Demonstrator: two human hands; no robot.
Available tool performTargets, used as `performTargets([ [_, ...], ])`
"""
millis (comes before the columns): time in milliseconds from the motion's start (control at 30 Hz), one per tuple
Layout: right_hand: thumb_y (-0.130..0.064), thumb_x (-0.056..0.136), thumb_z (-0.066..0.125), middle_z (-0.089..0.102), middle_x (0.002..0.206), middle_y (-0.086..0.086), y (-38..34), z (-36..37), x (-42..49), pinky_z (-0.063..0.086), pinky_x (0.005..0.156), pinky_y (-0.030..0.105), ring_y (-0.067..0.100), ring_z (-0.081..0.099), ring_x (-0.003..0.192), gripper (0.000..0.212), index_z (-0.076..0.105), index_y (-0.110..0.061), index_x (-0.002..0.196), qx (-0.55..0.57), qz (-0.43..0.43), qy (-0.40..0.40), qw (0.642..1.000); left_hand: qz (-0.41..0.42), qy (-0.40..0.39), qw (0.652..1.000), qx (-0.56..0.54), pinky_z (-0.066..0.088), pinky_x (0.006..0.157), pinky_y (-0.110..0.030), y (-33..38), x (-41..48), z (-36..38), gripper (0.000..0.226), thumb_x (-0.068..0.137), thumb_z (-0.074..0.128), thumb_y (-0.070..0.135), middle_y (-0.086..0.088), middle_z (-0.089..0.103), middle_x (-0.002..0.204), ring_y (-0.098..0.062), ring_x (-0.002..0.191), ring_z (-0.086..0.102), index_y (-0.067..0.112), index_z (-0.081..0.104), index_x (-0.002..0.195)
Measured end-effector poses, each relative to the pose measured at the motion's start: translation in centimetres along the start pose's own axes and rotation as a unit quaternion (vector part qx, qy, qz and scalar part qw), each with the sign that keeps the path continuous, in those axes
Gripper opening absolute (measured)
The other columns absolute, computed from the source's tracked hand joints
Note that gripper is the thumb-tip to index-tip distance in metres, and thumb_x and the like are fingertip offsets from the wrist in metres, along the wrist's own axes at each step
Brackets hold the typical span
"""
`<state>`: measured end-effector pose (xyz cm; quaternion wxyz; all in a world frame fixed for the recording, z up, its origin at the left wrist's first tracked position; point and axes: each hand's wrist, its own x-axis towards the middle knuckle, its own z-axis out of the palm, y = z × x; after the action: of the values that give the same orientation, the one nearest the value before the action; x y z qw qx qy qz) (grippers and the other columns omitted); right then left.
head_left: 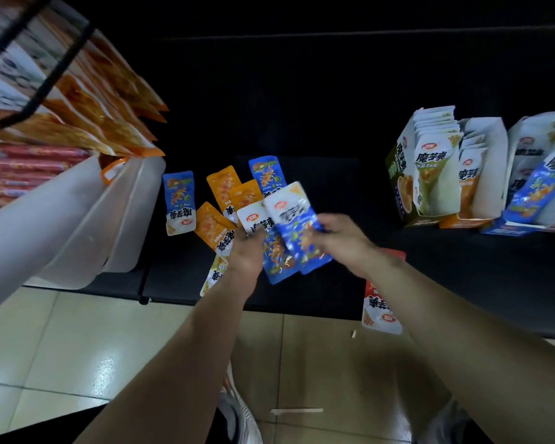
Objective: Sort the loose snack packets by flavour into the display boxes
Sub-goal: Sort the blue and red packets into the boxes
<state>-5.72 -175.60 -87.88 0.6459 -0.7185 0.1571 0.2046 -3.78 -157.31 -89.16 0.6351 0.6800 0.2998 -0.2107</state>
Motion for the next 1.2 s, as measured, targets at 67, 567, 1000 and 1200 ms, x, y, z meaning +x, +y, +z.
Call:
performTargets([
  [67,-0.016,0.089,0.076,0.074,0.079,0.003,0.5,1.8,-0.2,0.052,0.062,0.027,0.008,0.067,0.064,0.008,0.072,-0.01,0.092,-0.052,0.008,-0.021,0.998,0.019,-0.041,0.998,-0.033,0.053,0.096,-0.054,0.0,-0.1,0.1,0.057,0.083,0.071,0.053,-0.005,0.068,0.121,-0.031,0.111,0.067,0.019,0.055,0.126],
  [567,-0.037,0.103,0.038,0.025,0.16,-0.002,0.3,2.8,4.8,0.033,0.111,0.047,0.028,0.031,0.139,0.062,0.013,-0.024,0.159,-0.607,-0.115,-0.002,0.786,0.081,0.103,0.99,0.059,0.049,0.076,-0.031,0.8,1.7,-3.7,0.054,0.092,0.064,0.002,-0.005,0.061,0.113,-0.023,0.11,0.062,0.012,0.04,0.14],
  [1000,-0.07,0.078,0.066,0.043,0.13,0.013,2.6,0.4,2.4,0.044,0.095,0.047,0.032,0.045,0.122,0.084,0.043,-0.011,0.132,-0.504,0.038,0.178,0.845,0.09,0.081,0.982,0.142,0.043,0.063,-0.026,-1.0,0.8,-2.6,0.045,0.091,0.066,0.009,-0.007,0.064,0.113,-0.019,0.093,0.06,0.011,0.047,0.132],
  [1200,-0.036,0.072,0.087,0.062,0.112,0.01,1.7,0.9,3.1,0.05,0.081,0.04,0.03,0.063,0.1,0.069,0.037,-0.014,0.115,-0.418,0.054,0.154,0.893,0.088,0.072,0.98,0.163,0.047,0.059,-0.024,-0.8,0.9,-2.8,0.04,0.089,0.07,0.013,-0.003,0.066,0.107,-0.02,0.091,0.063,0.011,0.052,0.125],
])
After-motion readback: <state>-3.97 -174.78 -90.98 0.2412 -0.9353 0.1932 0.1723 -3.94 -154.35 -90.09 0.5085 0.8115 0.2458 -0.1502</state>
